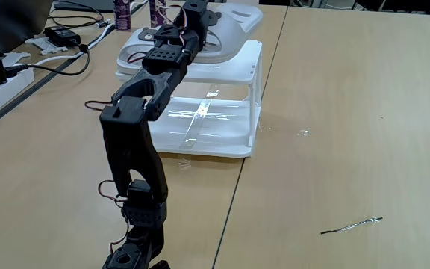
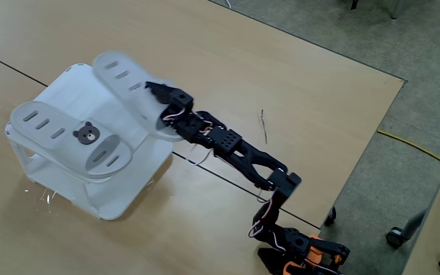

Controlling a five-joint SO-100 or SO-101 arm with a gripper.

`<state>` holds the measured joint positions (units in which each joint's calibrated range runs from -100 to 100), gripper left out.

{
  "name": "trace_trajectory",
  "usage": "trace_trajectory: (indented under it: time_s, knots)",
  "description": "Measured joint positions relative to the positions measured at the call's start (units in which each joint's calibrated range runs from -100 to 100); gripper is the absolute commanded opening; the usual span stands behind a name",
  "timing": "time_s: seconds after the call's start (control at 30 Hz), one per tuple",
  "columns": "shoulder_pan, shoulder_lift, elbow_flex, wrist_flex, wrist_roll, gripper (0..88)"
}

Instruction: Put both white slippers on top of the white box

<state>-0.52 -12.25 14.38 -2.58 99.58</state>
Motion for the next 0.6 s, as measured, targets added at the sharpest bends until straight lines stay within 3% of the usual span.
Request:
trace_trajectory:
  time_s: [0.6]
  knots:
    - [-0.6,29.77,-29.47,0.0,0.0,0.8]
